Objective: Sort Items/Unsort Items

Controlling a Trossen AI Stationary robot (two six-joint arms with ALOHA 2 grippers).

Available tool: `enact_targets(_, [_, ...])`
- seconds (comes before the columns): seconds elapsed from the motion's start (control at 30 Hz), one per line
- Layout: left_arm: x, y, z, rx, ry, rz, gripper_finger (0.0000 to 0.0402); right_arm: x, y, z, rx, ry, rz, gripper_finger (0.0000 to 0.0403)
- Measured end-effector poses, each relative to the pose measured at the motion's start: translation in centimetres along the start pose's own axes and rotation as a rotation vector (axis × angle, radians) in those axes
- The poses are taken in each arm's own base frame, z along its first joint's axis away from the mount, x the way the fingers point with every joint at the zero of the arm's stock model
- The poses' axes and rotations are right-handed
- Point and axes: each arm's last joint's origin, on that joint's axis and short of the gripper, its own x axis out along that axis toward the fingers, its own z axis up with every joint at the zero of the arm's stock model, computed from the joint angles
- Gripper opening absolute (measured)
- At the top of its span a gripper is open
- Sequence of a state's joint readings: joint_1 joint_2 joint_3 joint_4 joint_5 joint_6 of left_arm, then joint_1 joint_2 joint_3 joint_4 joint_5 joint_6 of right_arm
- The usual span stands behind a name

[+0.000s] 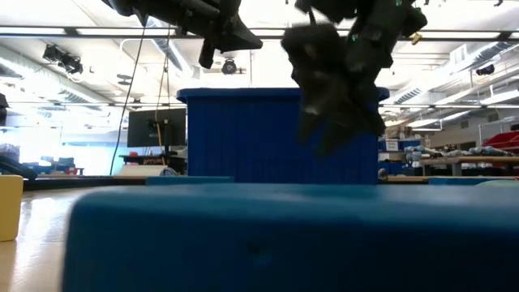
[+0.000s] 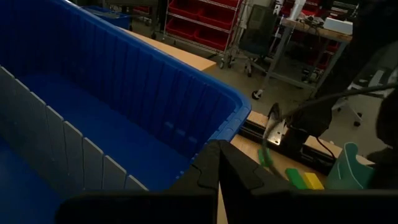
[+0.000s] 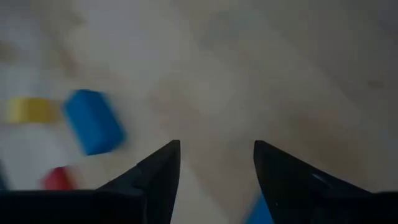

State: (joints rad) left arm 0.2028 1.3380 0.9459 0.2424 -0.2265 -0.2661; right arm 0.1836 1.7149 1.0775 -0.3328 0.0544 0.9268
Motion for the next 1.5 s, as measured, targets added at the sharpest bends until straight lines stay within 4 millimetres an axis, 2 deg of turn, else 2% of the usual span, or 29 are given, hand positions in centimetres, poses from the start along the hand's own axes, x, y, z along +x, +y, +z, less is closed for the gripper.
enact_targets(0.13, [0.0, 0.0, 0.0, 0.000, 0.000, 0.000, 0.0012, -0.1, 1.4, -0.9, -0.016, -0.026, 0.061, 0.0170])
enact_targets(0.4, [0.0, 0.0, 0.0, 0.000, 0.000, 0.000, 0.0012, -0.4, 2.5, -2.7, -0.065, -0.047, 0.036, 0.0040])
enact_targets(0.53, [0.0, 0.0, 0.0, 0.000, 0.000, 0.000, 0.0012, -0.5, 3.1, -2.8, -0.091, -0.083, 0.068, 0.0006])
enact_targets(0.77, [0.0, 0.0, 0.0, 0.000, 0.000, 0.000, 0.0012, -0.8, 4.5, -2.3, -0.176, -0.181, 0.194, 0.0006])
enact_targets(1.1, [0.0, 0.0, 0.0, 0.000, 0.000, 0.000, 0.0012, -0.9, 4.7, -2.1, -0.108, -0.241, 0.186, 0.0005])
enact_targets(1.33, [0.0, 0.0, 0.0, 0.000, 0.000, 0.000, 0.0012, -1.8, 6.4, -2.9, -0.101, -0.278, 0.223, 0.0006])
enact_targets(1.5, [0.0, 0.0, 0.0, 0.000, 0.000, 0.000, 0.0012, -2.3, 6.8, -1.8, -0.124, -0.315, 0.225, 0.0005])
